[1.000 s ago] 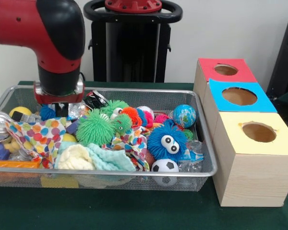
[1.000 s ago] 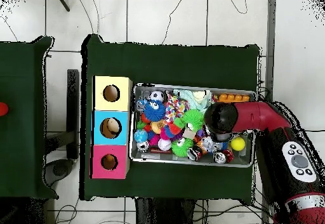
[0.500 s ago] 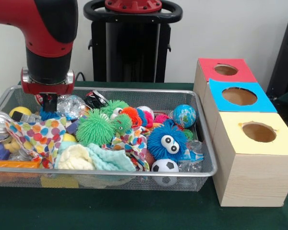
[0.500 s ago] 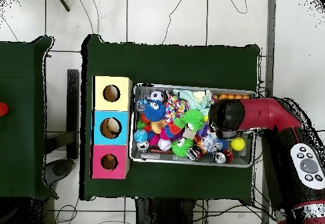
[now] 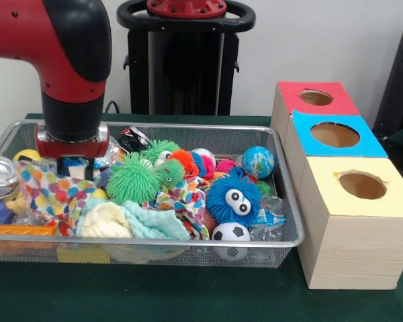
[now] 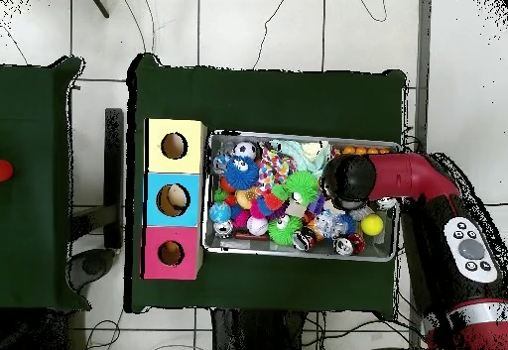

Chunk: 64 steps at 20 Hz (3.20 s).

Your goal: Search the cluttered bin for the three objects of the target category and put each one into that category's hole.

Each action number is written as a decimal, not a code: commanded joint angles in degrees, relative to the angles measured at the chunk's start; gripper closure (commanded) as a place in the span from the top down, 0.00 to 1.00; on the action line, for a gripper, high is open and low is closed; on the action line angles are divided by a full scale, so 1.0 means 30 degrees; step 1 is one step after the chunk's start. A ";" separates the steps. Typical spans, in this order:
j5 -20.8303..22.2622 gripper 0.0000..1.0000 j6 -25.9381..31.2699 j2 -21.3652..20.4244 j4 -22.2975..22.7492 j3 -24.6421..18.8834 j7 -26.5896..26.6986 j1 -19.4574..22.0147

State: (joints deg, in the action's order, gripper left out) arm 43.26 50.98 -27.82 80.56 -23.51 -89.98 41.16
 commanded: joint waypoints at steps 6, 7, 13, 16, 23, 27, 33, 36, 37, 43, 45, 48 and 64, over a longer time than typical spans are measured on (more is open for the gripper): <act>0.0706 1.00 -0.1106 0.1202 -0.1033 -0.0423 0.2102 -0.0628; 0.0768 1.00 -0.1100 0.1209 -0.1064 -0.0372 0.2122 -0.0677; 0.1352 1.00 -0.1608 0.1093 -0.1191 0.0011 0.1926 -0.0945; 0.1495 1.00 -0.1883 0.0995 -0.1045 0.0095 0.1885 -0.0982; 0.2478 1.00 -0.3030 0.0456 -0.0876 0.0423 0.1806 -0.1252; 0.2772 1.00 -0.3708 0.0231 -0.0938 0.0463 0.1363 -0.1348; 0.2838 1.00 -0.4185 0.0055 -0.0703 0.0501 0.1131 -0.1318; 0.2794 1.00 -0.3689 0.0152 -0.0805 0.0502 0.1495 -0.1386; 0.2765 1.00 -0.3653 0.0162 -0.0813 0.0485 0.1533 -0.1391; 0.2351 0.00 -0.3366 0.0227 -0.0659 0.0223 0.1807 -0.1189; 0.2337 0.00 -0.3276 0.0270 -0.0736 0.0197 0.1842 -0.1231; 0.2278 0.00 -0.3085 0.0286 -0.0760 0.0201 0.1862 -0.1278; -0.7089 0.00 0.4237 -0.5935 0.6949 -0.4751 0.5472 0.3745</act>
State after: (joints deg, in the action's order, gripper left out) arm 30.61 50.45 -35.60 89.69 -29.57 -89.94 47.92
